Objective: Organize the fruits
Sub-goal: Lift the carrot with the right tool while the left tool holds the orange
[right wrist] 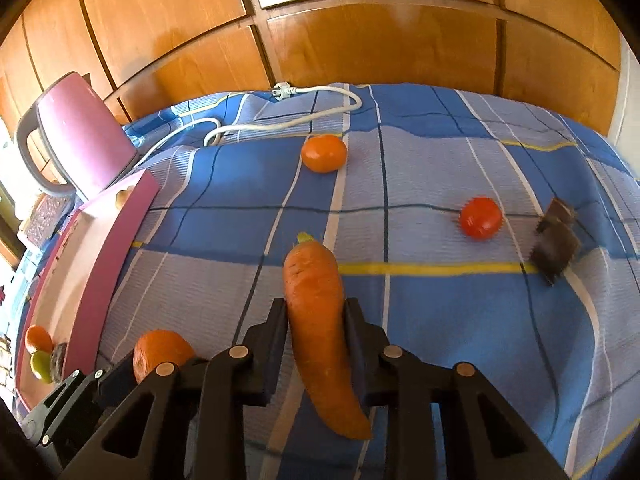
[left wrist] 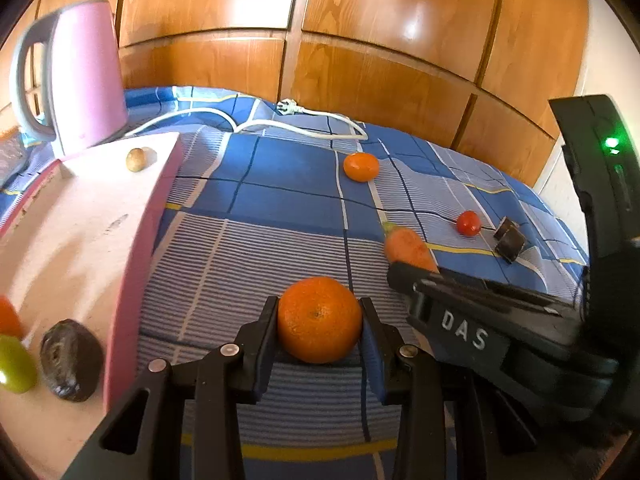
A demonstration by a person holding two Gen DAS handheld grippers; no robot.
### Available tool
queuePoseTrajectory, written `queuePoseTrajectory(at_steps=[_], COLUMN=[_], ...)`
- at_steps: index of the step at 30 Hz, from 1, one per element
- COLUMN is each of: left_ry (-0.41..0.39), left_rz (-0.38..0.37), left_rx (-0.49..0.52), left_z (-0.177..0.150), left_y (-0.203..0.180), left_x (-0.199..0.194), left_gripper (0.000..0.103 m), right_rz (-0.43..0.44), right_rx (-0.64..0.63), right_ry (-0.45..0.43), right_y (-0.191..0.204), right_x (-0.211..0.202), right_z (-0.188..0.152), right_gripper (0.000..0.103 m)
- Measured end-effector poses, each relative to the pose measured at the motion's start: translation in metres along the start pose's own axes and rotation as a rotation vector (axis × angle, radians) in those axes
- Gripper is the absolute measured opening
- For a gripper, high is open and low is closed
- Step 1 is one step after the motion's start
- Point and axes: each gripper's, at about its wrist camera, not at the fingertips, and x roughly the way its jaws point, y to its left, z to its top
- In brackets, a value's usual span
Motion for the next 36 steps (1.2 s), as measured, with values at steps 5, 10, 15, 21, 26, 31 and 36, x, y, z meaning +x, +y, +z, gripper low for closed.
queuePoseTrajectory(at_steps=[5, 10, 15, 21, 26, 31, 36], left_ry=[-0.020, -0.035, -0.056, -0.070, -0.085, -0.099, -0.119], left_rz=[0.012, 0.025, 0.037, 0.045, 0.050, 0.051, 0.049], left_rx=[0.026, 0.023, 0.035, 0.051, 0.041, 0.028, 0.016], left_z=[-0.008, -0.012, -0.016, -0.022, -0.025, -0.026, -0.027], left_y=[-0.004, -0.002, 0.000, -0.001, 0.002, 0.004, 0.007], left_x=[-0.014, -0.028, -0.041, -0.051, -0.059, -0.065, -0.074], left_gripper=[0.038, 0.038, 0.038, 0.038, 0.038, 0.038, 0.038], right_rz=[0.009, 0.019, 0.025, 0.035, 0.043, 0.057, 0.087], right_rx=[0.029, 0.076, 0.090, 0.100, 0.102, 0.108, 0.106], right_ry=[0.013, 0.023, 0.030, 0.028, 0.015, -0.006, -0.024], right_y=[0.001, -0.001, 0.002, 0.005, 0.006, 0.007, 0.010], right_x=[-0.012, -0.018, -0.023, -0.031, -0.038, -0.044, -0.050], right_z=[-0.013, -0.019, -0.026, -0.035, -0.039, -0.040, -0.042], right_gripper=[0.029, 0.029, 0.029, 0.029, 0.028, 0.028, 0.028])
